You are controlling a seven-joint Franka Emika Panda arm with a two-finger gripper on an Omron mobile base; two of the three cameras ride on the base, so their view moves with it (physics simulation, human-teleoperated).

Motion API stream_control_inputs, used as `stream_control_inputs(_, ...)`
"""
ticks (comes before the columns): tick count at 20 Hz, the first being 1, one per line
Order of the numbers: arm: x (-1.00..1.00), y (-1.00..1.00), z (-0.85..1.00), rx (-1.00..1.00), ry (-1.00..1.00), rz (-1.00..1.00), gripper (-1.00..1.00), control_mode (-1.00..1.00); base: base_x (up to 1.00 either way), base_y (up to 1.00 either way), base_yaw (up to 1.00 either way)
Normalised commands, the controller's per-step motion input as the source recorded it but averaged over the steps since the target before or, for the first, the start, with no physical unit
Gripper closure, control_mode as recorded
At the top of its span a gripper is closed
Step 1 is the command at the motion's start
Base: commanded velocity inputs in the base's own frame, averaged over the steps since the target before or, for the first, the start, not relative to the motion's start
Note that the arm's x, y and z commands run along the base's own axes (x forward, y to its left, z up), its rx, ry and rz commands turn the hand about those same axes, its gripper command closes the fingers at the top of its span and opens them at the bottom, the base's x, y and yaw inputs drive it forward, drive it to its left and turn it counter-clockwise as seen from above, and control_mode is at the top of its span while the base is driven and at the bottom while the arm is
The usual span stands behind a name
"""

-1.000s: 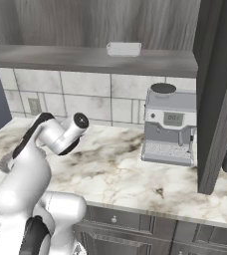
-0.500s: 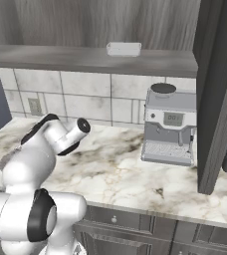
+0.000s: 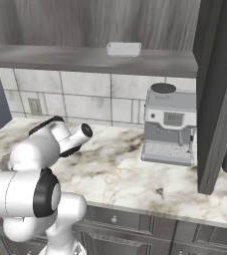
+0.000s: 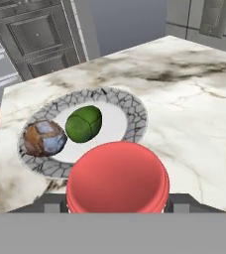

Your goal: Pick the avocado and bread from the counter and place them on the plate. Then pick the jam from the cabinet and place it next to the plate. Lastly close the cabinet door.

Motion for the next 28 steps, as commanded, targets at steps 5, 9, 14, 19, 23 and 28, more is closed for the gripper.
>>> stream_control_inputs(5, 0.0, 0.05, -0.27, 0.0, 0.0, 0.11, 1.0, -1.0, 0.0, 0.0, 0.0)
stream_control_inputs(9, 0.0, 0.04, -0.22, 0.0, 0.0, 0.08, 1.0, -1.0, 0.0, 0.0, 0.0)
stream_control_inputs(14, 0.0, 0.05, -0.23, 0.0, 0.0, 0.04, 1.0, -1.0, 0.0, 0.0, 0.0)
stream_control_inputs(19, 0.01, 0.05, -0.23, 0.0, 0.0, 0.04, 1.0, -1.0, 0.0, 0.0, 0.0)
stream_control_inputs(23, 0.0, 0.03, -0.14, 0.0, 0.0, 0.02, 1.0, -1.0, 0.0, 0.0, 0.0)
stream_control_inputs(28, 0.0, 0.0, -0.06, 0.0, -0.02, 0.01, 1.0, -1.0, 0.0, 0.0, 0.0)
